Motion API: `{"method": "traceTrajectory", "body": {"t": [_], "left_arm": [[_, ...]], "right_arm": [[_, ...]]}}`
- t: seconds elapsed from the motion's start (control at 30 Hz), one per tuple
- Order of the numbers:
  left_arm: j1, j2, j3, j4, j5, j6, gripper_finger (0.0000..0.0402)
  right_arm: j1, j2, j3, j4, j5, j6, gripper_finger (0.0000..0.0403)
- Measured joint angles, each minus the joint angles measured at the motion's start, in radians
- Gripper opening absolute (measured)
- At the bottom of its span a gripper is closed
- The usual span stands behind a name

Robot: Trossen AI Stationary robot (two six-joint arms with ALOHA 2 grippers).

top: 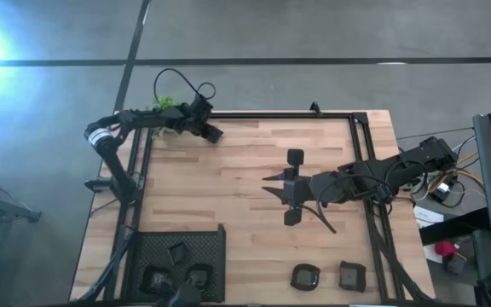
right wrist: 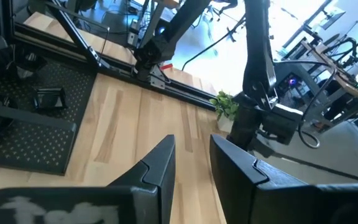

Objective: Pick & Place Mini shaped plates
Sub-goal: Stack the square plate on top of the square plate on the shelf

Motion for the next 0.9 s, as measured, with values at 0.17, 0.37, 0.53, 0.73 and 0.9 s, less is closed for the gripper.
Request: {"method": "traceTrajectory", "body": {"t": [0.17, 0.37, 0.53, 0.73, 0.9], "left_arm": [[0.01, 0.024, 0.0, 0.001, -0.002, 0.0, 0.0071], [0.011, 0.025, 0.0, 0.003, -0.001, 0.002, 0.0071], [0.011, 0.03, 0.0, 0.005, 0.001, 0.008, 0.0071], [0.011, 0.062, 0.0, 0.01, 0.007, 0.009, 0.0071], [0.011, 0.067, 0.0, 0.017, 0.018, 0.024, 0.0071]], "right_arm": [[0.0, 0.0, 0.0, 0.0, 0.0, -0.021, 0.0095], [0.0, 0.0, 0.0, 0.0, 0.0, -0.022, 0.0095], [0.0, 0.0, 0.0, 0.0, 0.0, -0.024, 0.0095], [-0.001, 0.0, 0.0, 0.001, 0.0, -0.026, 0.0095], [-0.001, 0.0, 0.0, 0.001, -0.001, -0.049, 0.0095]]}}
